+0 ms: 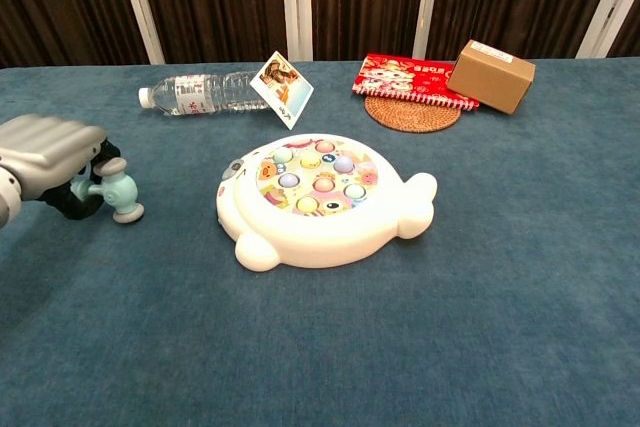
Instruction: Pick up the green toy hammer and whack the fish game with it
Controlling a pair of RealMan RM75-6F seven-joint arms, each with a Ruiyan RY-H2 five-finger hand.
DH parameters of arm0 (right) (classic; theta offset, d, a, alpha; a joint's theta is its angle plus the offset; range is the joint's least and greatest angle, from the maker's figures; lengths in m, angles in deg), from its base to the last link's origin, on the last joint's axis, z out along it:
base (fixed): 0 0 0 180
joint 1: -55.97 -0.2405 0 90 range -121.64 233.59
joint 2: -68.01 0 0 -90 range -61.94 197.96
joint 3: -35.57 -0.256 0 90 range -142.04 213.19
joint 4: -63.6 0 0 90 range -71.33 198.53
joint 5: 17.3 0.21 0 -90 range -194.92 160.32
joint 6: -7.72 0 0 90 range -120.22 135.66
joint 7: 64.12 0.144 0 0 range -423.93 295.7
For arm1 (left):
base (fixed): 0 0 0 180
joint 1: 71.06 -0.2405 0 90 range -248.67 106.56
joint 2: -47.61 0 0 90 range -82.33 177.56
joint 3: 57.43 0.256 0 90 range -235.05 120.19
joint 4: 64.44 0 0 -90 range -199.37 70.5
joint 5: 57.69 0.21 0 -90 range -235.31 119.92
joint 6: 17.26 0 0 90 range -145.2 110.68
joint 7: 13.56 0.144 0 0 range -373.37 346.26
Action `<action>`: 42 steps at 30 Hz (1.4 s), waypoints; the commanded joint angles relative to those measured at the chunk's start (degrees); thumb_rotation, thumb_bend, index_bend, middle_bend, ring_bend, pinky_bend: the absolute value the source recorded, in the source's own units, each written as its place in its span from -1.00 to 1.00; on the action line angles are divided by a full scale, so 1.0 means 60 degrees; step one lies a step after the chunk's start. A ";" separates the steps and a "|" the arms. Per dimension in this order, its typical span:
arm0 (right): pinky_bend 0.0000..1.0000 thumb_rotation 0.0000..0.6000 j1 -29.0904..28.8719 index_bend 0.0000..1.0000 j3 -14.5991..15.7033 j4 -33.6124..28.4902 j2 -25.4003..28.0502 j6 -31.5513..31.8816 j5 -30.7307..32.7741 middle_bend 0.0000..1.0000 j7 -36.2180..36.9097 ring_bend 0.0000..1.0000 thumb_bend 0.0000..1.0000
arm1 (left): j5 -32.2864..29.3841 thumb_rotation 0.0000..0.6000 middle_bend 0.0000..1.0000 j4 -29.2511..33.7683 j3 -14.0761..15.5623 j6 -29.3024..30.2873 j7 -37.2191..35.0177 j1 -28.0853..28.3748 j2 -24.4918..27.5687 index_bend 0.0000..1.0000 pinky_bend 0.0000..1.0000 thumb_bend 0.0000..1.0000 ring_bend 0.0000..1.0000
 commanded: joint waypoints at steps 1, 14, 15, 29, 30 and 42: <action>-1.00 1.00 0.0000 -1.00 0.0002 0.0000 0.0000 -0.0003 0.0001 -1.00 -0.0001 -1.00 -0.47 | 0.0013 1.00 -0.12 0.0015 -0.0017 -0.0035 -0.0019 -0.0039 0.0032 0.10 -0.01 0.00 -0.28; -1.00 1.00 0.0011 -1.00 0.0020 -0.0017 0.0003 0.0025 -0.0053 -1.00 -0.0007 -1.00 -0.47 | 0.0070 1.00 -0.16 0.0198 -0.0180 -0.0130 -0.0004 -0.0170 0.0301 0.02 -0.03 -0.19 -0.29; -1.00 1.00 0.0010 -1.00 0.0021 -0.0018 0.0003 0.0025 -0.0055 -1.00 -0.0007 -1.00 -0.47 | 0.0073 1.00 -0.16 0.0204 -0.0185 -0.0135 0.0001 -0.0170 0.0305 0.02 -0.03 -0.19 -0.29; -1.00 1.00 0.0014 -1.00 0.0028 -0.0013 0.0015 0.0021 -0.0059 -1.00 0.0024 -1.00 -0.47 | 0.0142 1.00 -0.22 0.0428 -0.0343 -0.0223 0.0132 -0.0194 0.0441 -0.04 -0.06 -0.25 -0.32; -1.00 1.00 0.0015 -1.00 0.0026 -0.0009 0.0018 0.0021 -0.0050 -1.00 0.0031 -1.00 -0.47 | 0.0161 1.00 -0.24 0.0487 -0.0355 -0.0213 0.0117 -0.0205 0.0486 -0.05 -0.06 -0.33 -0.34; -1.00 1.00 0.0003 -1.00 0.0079 0.0060 0.0036 0.0054 -0.0254 -1.00 0.0048 -1.00 -0.47 | 0.1677 1.00 -0.75 0.3179 0.0318 0.1049 -0.1347 -0.1475 0.2582 -0.61 -0.50 -0.70 -0.77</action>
